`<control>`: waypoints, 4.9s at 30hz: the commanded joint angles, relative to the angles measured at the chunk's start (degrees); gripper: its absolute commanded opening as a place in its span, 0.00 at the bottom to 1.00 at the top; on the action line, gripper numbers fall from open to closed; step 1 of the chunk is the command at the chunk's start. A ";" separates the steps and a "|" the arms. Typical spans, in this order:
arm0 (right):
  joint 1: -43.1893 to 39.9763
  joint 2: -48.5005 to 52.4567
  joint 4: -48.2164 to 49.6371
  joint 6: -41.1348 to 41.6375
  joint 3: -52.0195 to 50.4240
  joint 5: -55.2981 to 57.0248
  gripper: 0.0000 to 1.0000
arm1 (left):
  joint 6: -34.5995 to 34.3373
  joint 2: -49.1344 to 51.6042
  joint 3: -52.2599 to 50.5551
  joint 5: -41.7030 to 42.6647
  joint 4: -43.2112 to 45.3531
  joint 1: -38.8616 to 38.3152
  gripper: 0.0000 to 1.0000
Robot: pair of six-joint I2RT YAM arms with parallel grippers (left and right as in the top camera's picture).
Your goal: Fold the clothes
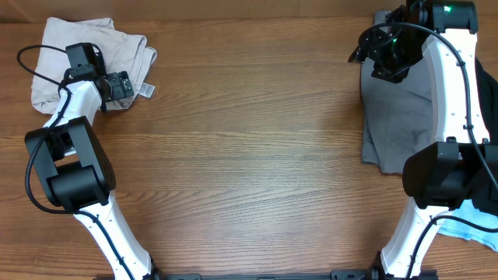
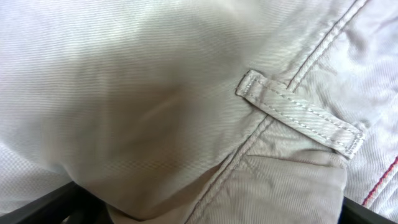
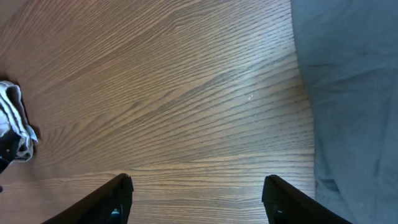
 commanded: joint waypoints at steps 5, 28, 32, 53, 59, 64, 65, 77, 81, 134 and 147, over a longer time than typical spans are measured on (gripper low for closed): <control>0.11 -0.28 0.13 0.02 -0.04 0.52 0.72 | 3.72 6.58 -2.84 4.81 4.72 -0.66 1.00; 0.76 -4.17 -0.66 -2.84 11.13 7.61 1.00 | 1.88 -14.08 23.80 5.42 -26.69 -1.27 1.00; 0.98 -8.55 -4.44 -2.75 15.85 8.17 1.00 | 1.03 -21.68 24.85 6.60 -33.05 -1.27 1.00; 0.96 -23.10 -12.92 1.73 17.94 6.99 1.00 | 1.07 -28.22 24.76 10.21 -41.79 -1.25 1.00; 0.96 -23.02 -12.92 1.31 17.94 7.63 1.00 | 1.07 -28.22 24.76 10.21 -41.79 -1.25 1.00; 0.96 -26.56 -12.48 1.31 17.94 7.89 1.00 | 1.07 -28.22 24.76 10.21 -41.79 -1.25 1.00; 0.98 -27.98 -12.44 1.33 17.92 9.09 1.00 | 1.07 -28.22 24.76 10.21 -41.79 -1.25 1.00; 0.96 -54.42 24.83 -3.10 -18.99 14.67 1.00 | 1.07 -28.22 24.76 10.21 -41.79 -1.25 1.00; 0.96 -64.98 34.95 -3.10 -38.12 14.67 1.00 | 1.07 -28.22 24.76 10.21 -41.79 -1.25 1.00; 1.07 -122.51 72.04 -3.04 -124.87 9.49 1.00 | 1.07 -28.22 24.76 10.23 -41.79 -1.25 1.00; 1.07 -122.51 73.53 -3.04 -125.39 9.49 1.00 | 1.07 -28.22 24.76 10.23 -41.79 -1.25 1.00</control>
